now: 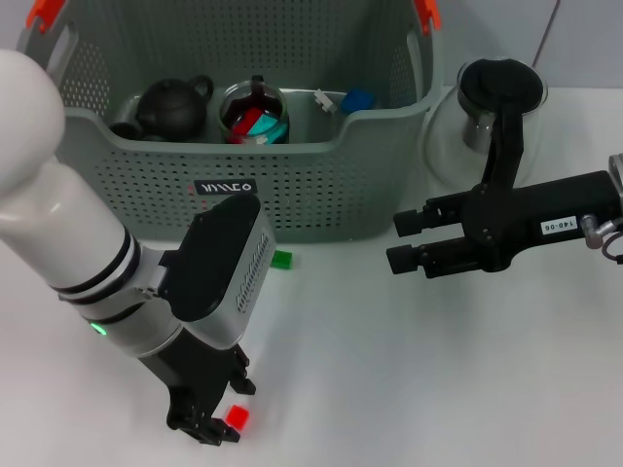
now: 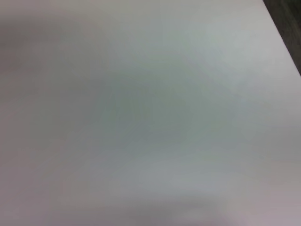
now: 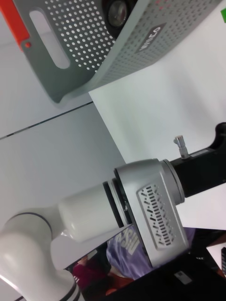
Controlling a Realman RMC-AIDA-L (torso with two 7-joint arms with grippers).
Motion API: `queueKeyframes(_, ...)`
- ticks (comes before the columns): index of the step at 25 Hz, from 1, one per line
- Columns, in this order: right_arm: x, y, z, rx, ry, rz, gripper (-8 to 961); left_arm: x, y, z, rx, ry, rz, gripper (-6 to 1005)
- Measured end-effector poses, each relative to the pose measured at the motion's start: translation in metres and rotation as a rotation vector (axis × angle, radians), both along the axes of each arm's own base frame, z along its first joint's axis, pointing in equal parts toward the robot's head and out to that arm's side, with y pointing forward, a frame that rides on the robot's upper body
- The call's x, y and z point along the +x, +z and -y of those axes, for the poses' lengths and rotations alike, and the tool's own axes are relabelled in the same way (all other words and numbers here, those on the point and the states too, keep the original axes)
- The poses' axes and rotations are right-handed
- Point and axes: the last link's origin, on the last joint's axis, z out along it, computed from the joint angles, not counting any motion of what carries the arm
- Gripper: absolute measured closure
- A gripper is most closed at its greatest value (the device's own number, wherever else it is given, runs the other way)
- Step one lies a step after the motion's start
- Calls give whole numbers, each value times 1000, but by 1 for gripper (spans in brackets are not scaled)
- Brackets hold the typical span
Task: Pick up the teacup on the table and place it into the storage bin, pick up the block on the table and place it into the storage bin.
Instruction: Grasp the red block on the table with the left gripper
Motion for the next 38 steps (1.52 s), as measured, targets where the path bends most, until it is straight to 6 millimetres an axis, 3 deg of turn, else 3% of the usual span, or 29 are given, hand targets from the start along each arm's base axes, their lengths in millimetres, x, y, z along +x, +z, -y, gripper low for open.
queueKeyframes(8, 0, 3, -2, 16, -11, -14, 273, -1, 1, 4, -16, 3, 7, 522)
queueKeyframes(27, 0, 5, -4, 32, -23, -31, 273, -4, -1, 3, -15, -21, 21, 652)
queueKeyframes(32, 0, 6, -5, 39, -25, -36, 273, -5, 0, 3, -23, -21, 13, 782)
queueKeyframes(38, -1, 8, -5, 46, -19, -41, 273, -2, 2, 4, -38, -19, 16, 809)
